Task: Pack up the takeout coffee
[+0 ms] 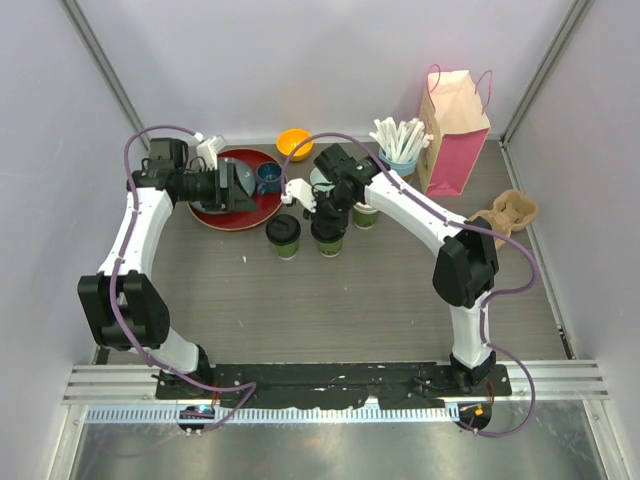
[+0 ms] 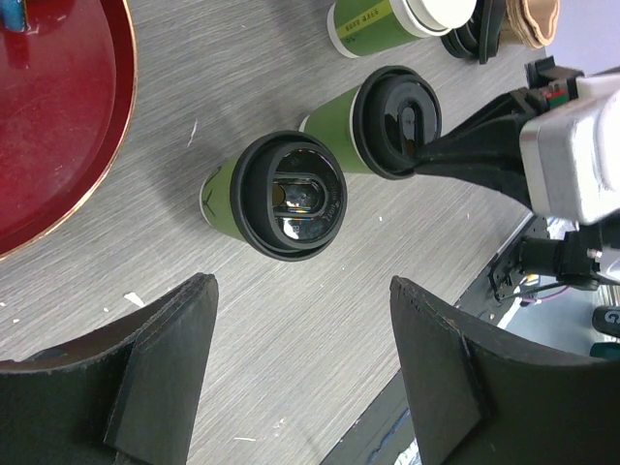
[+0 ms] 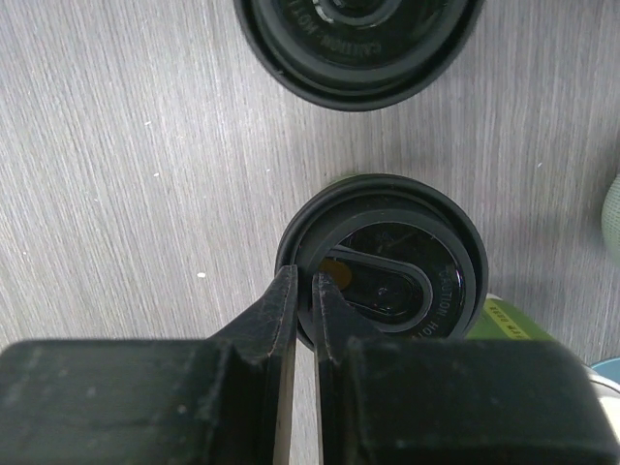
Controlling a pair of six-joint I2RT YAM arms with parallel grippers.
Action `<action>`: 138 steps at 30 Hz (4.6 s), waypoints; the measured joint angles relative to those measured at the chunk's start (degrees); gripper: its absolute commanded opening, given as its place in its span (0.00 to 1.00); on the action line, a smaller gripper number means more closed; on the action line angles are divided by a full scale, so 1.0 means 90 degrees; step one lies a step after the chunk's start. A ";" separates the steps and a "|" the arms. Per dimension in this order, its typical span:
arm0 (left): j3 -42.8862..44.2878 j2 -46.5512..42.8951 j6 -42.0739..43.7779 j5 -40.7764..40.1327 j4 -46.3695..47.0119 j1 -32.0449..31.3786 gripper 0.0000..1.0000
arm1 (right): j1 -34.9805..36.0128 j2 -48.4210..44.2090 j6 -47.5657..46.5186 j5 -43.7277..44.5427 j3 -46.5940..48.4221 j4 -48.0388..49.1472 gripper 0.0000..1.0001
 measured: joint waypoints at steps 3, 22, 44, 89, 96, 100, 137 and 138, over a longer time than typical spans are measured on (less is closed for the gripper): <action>0.0000 0.0000 0.0000 0.0000 -0.0005 0.0010 0.75 | -0.0172 0.0143 -0.0007 -0.0117 0.0221 -0.0078 0.01; -0.0872 -0.0566 0.2752 -0.0257 -0.1326 -0.0289 0.45 | -0.0699 0.0981 0.0041 -0.0527 0.1212 -0.0124 0.45; -0.2895 -0.0143 0.4804 -0.1613 0.0403 -0.2543 0.41 | -0.0695 -0.0202 0.0857 -0.0733 0.0831 0.0976 0.59; -0.1047 0.0019 0.4150 -0.1880 0.0073 -0.2603 0.62 | -0.3572 -0.0707 0.3670 0.2858 0.1039 0.3349 0.71; -0.1049 -0.0221 0.4155 -0.1911 -0.0352 -0.2603 0.63 | -0.3560 0.0027 0.3667 0.2987 0.1319 0.3249 0.58; -0.1052 -0.0452 0.4158 -0.1909 -0.0464 -0.2603 0.63 | -0.3645 0.0272 0.3619 0.3118 0.1319 0.3191 0.36; 0.0019 -0.0792 0.1156 -0.1795 -0.0160 -0.0767 0.66 | -0.3592 -0.3861 0.2416 0.0512 0.1489 0.3439 0.01; 0.0066 -0.0792 0.0942 -0.1792 -0.0027 -0.0571 0.66 | -0.3373 -0.4010 0.2387 0.0202 0.1489 0.3308 0.01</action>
